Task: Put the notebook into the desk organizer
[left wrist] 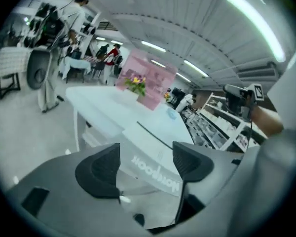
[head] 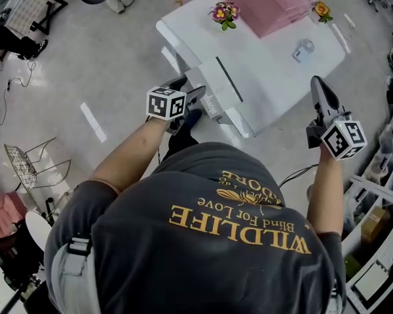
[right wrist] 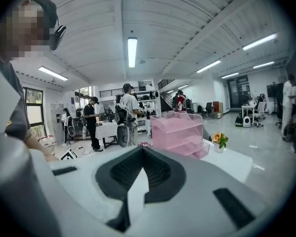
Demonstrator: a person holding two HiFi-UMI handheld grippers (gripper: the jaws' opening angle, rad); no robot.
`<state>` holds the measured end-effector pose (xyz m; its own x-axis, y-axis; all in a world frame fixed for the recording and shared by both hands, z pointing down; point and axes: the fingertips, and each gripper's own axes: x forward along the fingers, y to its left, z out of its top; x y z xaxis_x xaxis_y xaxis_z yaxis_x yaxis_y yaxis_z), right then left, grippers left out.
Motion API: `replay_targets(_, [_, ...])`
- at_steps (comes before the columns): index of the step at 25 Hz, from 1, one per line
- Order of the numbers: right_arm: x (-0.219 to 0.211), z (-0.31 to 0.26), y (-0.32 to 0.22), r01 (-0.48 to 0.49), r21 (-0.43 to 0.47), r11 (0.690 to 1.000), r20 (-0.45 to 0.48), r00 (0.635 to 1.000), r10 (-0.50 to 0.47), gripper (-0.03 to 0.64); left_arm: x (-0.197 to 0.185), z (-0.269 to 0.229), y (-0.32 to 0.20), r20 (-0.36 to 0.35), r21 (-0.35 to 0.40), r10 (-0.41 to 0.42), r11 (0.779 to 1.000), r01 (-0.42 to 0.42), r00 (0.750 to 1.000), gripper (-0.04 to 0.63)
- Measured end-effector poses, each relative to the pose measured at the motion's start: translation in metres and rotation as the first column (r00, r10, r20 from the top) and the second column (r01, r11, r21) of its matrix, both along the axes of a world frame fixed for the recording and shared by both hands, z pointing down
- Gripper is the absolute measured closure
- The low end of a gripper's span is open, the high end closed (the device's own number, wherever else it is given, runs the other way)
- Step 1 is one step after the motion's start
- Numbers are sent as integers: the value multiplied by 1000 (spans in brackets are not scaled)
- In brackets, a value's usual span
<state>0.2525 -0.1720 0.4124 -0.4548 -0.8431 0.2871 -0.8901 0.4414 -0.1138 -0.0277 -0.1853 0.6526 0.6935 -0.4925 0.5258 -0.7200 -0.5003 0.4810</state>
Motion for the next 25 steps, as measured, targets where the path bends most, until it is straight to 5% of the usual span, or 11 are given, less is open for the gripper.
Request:
replay_targets(4, [-3,2,0,9,-14,1000,-16,1000,-9,617,-8,50,0,-95,-231,-151,965,125,984,252])
replay_targets(8, [7,4,5,-11,-24,1000,-30,1000,10,615,-1,72,-7,-140,-330,-204,932,148,969,264])
replay_targets(12, [21,4,12,-33,-32,999,-44,999,32,617,6,81,-14,-200,-404,-253,901,156,946,414])
replay_targets(18, [39,-5,16,-60,-11,998,-44,997,59,617,13,56,-13,-237,-445,-280,883,152,930,584])
replay_targets(21, [42,-10,16,-65,-1,998,-38,997,65,615,15,26,-10,-297,-456,-283,881,125,912,586])
replay_targets(25, [44,-20,7,-75,23,997,-22,997,75,617,19,-29,-24,-384,-411,-258,908,86,887,586])
